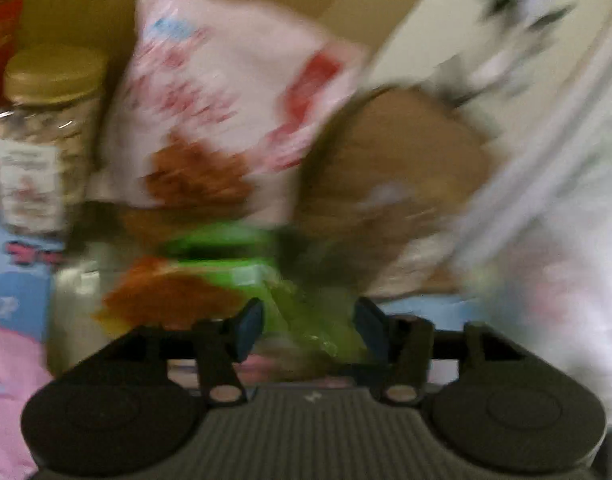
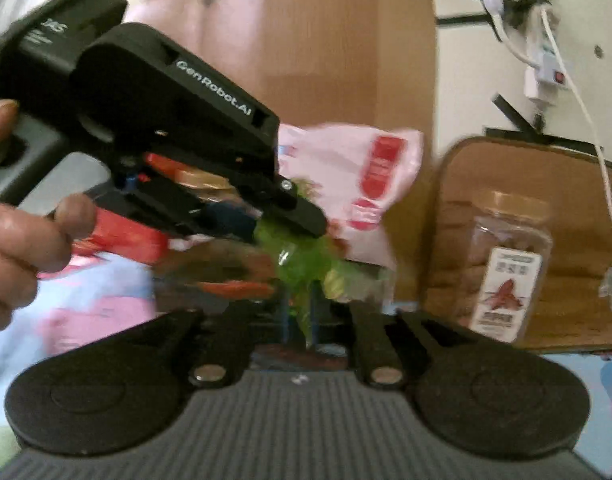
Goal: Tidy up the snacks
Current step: 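Lift the green pouch into the dark box and release it, then grasp the clear bag of white seeds with the left gripper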
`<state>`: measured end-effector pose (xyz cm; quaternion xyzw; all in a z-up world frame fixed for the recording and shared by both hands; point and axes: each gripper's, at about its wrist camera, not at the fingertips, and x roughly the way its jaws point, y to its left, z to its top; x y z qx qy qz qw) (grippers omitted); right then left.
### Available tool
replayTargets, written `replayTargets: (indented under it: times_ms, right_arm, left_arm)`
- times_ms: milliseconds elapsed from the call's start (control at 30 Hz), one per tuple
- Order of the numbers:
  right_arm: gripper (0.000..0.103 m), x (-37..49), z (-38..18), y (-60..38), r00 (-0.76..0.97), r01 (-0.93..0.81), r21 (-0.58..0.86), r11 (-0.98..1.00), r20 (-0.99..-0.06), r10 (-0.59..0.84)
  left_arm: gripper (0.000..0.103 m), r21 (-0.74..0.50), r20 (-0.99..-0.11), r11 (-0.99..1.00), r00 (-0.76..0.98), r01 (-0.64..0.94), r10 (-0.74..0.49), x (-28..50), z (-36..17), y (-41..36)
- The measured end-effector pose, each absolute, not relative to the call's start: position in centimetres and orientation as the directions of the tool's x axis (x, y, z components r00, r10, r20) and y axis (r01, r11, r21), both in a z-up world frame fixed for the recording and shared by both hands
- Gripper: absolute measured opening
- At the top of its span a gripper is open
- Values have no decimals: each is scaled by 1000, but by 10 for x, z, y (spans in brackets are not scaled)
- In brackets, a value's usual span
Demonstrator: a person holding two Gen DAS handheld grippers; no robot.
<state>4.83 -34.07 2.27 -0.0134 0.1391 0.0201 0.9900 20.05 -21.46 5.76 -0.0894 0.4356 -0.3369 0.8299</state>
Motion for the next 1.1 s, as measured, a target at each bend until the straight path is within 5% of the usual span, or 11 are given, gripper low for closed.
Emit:
replayTargets:
  times_ms: [267, 433, 633, 800, 1100]
  right_arm:
    - [19, 10, 8, -363, 954, -55, 174, 983, -281, 103]
    - [32, -11, -6, -368, 897, -118, 396, 911, -350, 269]
    - [33, -27, -25, -353, 799, -151, 576, 804, -408, 442]
    - [33, -41, -32, -338, 743, -144, 629, 764, -441, 504]
    - [35, -33, -36, -314, 760, -104, 640, 761, -442, 476]
  left_arm:
    - [53, -422, -662, 750, 392, 510, -639, 187, 57, -197]
    - [55, -420, -609, 713, 408, 562, -680, 145, 72, -157]
    - [55, -411, -682, 733, 352, 542, -642, 106, 38, -108]
    - [55, -478, -715, 732, 269, 486, -646, 96, 4, -73]
    - [62, -556, -641, 677, 269, 482, -719, 86, -9, -61]
